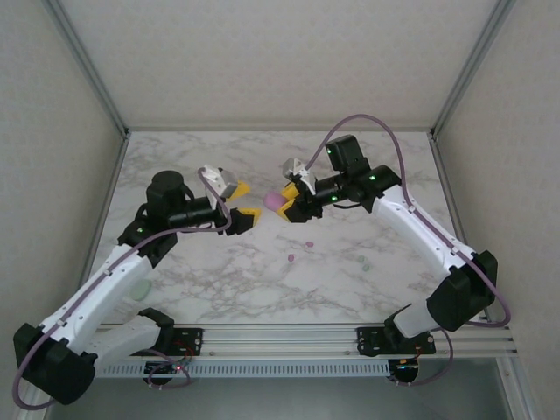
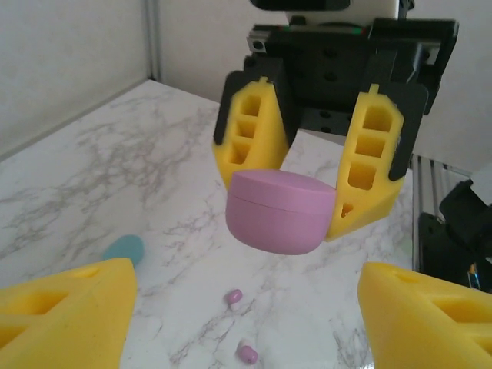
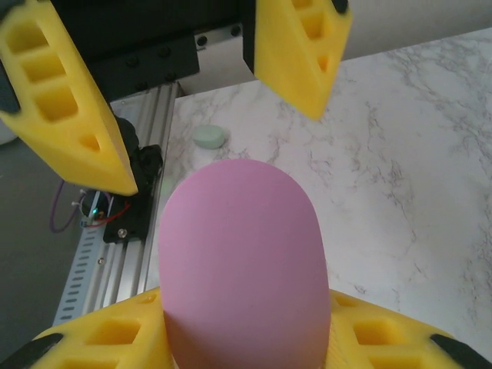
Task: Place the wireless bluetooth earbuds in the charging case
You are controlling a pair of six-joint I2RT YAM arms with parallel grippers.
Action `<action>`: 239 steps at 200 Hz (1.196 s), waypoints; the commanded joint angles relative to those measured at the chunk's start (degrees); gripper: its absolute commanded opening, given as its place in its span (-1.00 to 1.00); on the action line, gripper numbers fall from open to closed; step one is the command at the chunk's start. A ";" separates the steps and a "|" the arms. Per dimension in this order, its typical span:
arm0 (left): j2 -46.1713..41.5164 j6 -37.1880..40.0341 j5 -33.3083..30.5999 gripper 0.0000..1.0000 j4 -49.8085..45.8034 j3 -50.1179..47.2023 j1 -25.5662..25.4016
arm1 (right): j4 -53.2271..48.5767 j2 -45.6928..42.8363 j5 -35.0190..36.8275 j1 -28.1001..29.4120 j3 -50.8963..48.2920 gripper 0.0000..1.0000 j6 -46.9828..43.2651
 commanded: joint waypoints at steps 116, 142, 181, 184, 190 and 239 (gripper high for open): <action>5.48 4.86 4.94 0.17 -2.36 5.71 -4.03 | 2.97 -2.53 -4.50 -0.18 -2.51 -0.17 -3.46; 6.00 4.89 4.90 0.14 -2.35 6.09 -4.63 | 3.01 -2.23 -4.68 -0.16 -2.35 -0.17 -3.37; 6.68 5.32 4.97 0.04 -3.50 7.06 -4.95 | 3.33 -2.07 -5.04 -0.08 -2.38 -0.17 -3.48; 6.71 5.30 4.97 0.04 -3.49 7.08 -4.91 | 3.37 -2.09 -5.06 -0.10 -2.42 -0.17 -3.54; 6.70 5.30 5.05 0.03 -3.44 7.14 -4.91 | 3.37 -2.02 -5.06 -0.05 -2.34 -0.16 -3.54; 7.77 6.50 5.42 -0.08 -5.92 8.47 -5.17 | 3.79 -1.98 -5.11 0.13 -2.60 -0.17 -3.40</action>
